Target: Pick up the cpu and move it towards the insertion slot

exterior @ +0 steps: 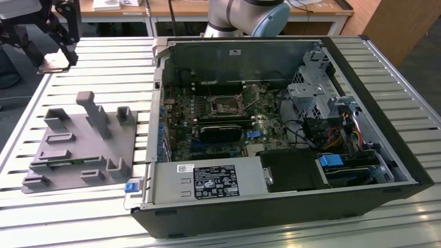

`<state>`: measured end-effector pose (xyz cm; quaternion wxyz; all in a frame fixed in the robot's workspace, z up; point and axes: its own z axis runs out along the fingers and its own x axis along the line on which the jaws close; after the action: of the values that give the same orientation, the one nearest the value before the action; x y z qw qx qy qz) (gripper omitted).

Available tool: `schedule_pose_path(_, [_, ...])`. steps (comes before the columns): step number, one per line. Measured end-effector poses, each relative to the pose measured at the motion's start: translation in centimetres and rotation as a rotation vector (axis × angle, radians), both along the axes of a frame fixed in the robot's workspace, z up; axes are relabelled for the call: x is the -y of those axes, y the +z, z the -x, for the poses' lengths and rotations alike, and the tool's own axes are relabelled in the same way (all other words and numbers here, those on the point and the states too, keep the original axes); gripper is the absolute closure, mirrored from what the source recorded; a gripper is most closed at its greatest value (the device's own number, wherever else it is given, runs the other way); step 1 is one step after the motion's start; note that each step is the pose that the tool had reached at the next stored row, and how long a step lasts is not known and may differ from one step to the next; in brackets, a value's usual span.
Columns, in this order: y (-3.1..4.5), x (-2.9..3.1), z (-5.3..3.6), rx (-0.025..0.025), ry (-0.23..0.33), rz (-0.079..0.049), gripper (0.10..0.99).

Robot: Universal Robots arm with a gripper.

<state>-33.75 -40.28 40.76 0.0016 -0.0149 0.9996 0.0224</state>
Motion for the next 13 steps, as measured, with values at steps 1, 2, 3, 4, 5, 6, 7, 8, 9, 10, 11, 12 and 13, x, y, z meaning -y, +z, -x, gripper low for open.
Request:
schedule_pose_path(1, [-0.01, 0.0, -0.05, 0.0001, 0.0, 0.0, 0.545])
schedule_pose_path(2, [-0.01, 0.0, -0.1, 0.0001, 0.0, 0.0, 0.545])
schedule_pose_path(3, [-0.01, 0.0, -0.16, 0.0001, 0.0, 0.0, 0.545])
schedule_pose_path(4, [-0.01, 0.0, -0.2, 0.0001, 0.0, 0.0, 0.545])
schedule_pose_path(5, [-0.01, 0.0, -0.25, 0.0001, 0.0, 0.0, 0.545])
schedule_pose_path(6, [-0.01, 0.0, -0.3, 0.0001, 0.0, 0.0, 0.545])
schedule_pose_path(7, [-0.01, 0.0, -0.34, 0.0001, 0.0, 0.0, 0.545])
schedule_pose_path(8, [-0.01, 0.0, -0.4, 0.0, 0.0, 0.0, 0.545])
schedule_pose_path(9, [-0.02, 0.0, -0.46, 0.0001, 0.0, 0.0, 0.545])
schedule_pose_path(10, [-0.02, 0.0, -0.51, 0.0001, 0.0, 0.0, 0.545])
schedule_pose_path(11, [-0.02, 0.0, -0.57, 0.0001, 0.0, 0.0, 0.545])
schedule_pose_path(12, [-0.02, 0.0, -0.64, 0.0001, 0.0, 0.0, 0.545])
schedule_pose_path(13, [-0.02, 0.0, -0.73, 0.0001, 0.0, 0.0, 0.545])
